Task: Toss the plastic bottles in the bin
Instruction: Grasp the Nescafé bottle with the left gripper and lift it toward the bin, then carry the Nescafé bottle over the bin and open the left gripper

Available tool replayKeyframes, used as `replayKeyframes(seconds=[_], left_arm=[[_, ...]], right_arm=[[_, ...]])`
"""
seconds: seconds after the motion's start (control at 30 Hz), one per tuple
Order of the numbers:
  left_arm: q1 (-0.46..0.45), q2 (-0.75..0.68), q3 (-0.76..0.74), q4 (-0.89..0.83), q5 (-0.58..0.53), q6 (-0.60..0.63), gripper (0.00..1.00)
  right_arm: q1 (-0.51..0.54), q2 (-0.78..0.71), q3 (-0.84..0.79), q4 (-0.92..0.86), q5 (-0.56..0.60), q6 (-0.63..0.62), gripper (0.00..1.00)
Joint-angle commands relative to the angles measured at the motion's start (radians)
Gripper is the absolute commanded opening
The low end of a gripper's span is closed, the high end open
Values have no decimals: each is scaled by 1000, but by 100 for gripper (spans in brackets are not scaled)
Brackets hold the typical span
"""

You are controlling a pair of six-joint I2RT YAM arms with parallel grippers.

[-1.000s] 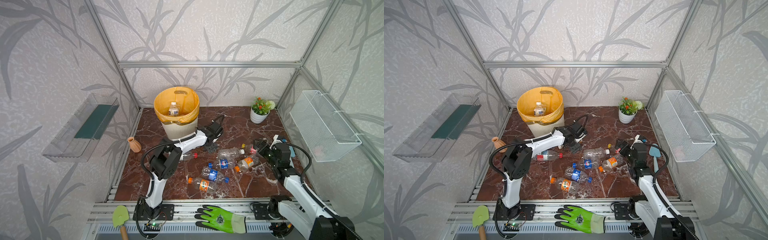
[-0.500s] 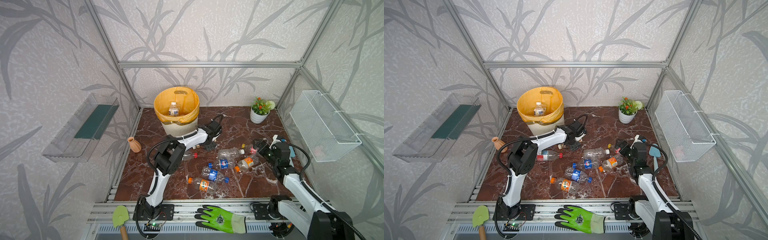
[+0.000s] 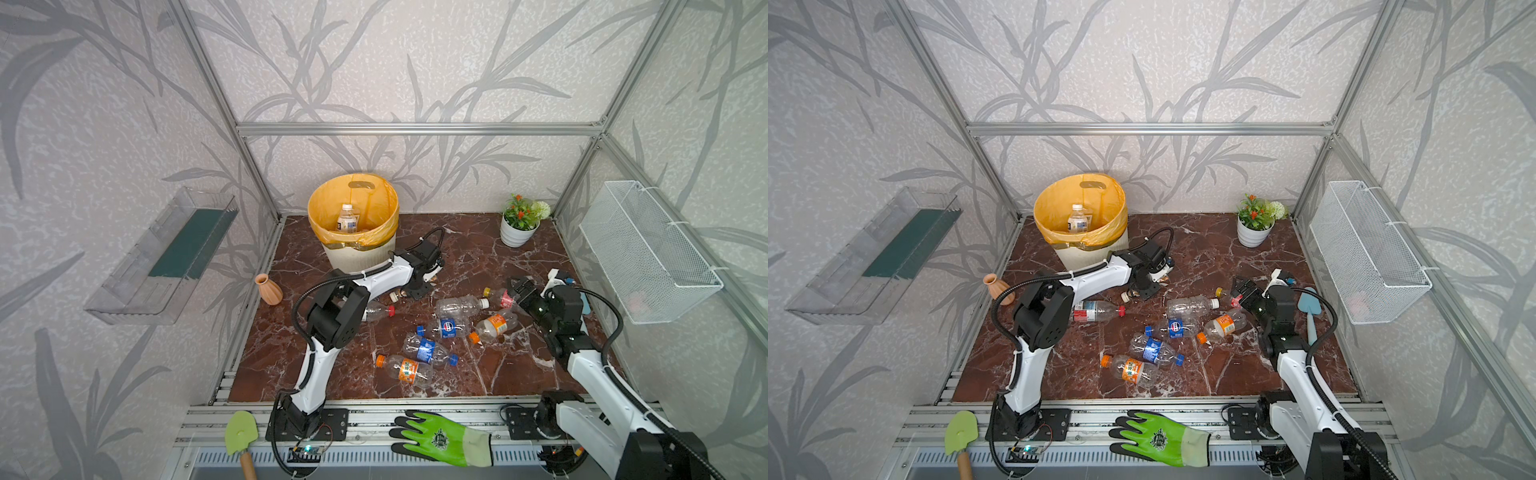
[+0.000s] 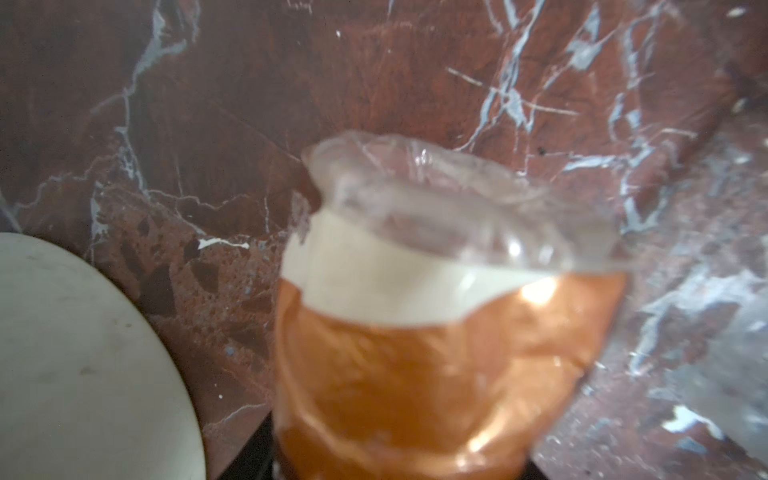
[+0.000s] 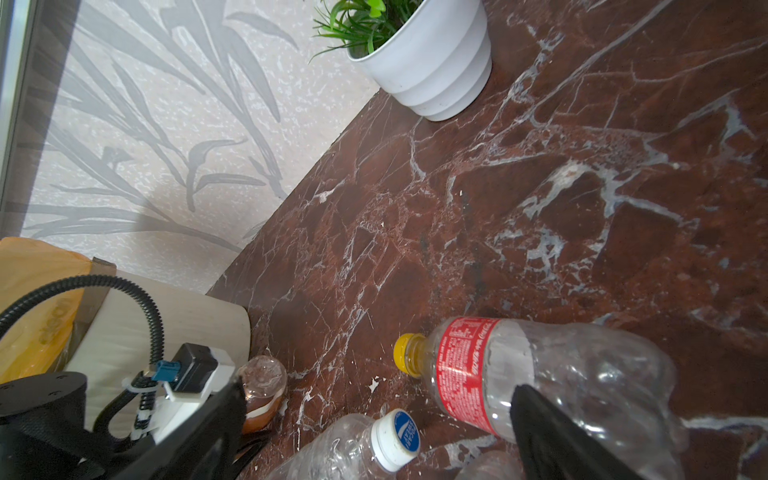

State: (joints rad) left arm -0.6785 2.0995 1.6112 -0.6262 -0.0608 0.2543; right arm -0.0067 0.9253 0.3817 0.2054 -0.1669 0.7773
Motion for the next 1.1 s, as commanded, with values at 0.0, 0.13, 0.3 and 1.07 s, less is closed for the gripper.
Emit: replayKeyframes(seconds=[0.0, 0.13, 0.3, 1.07], left_arm=[[0, -132, -32, 75, 54, -28, 38], [-1, -258, -82, 145, 72, -58, 37], [-1, -486, -194, 284, 97, -108, 35], [238, -977, -386, 797, -82, -131, 38]], right_arm=[[-5, -10, -8, 21, -8, 17, 99], [-4, -8, -7, 32, -18, 23, 99], [-4, 0, -12, 67, -43, 29, 99], [2, 42, 15, 165, -148, 83, 91]])
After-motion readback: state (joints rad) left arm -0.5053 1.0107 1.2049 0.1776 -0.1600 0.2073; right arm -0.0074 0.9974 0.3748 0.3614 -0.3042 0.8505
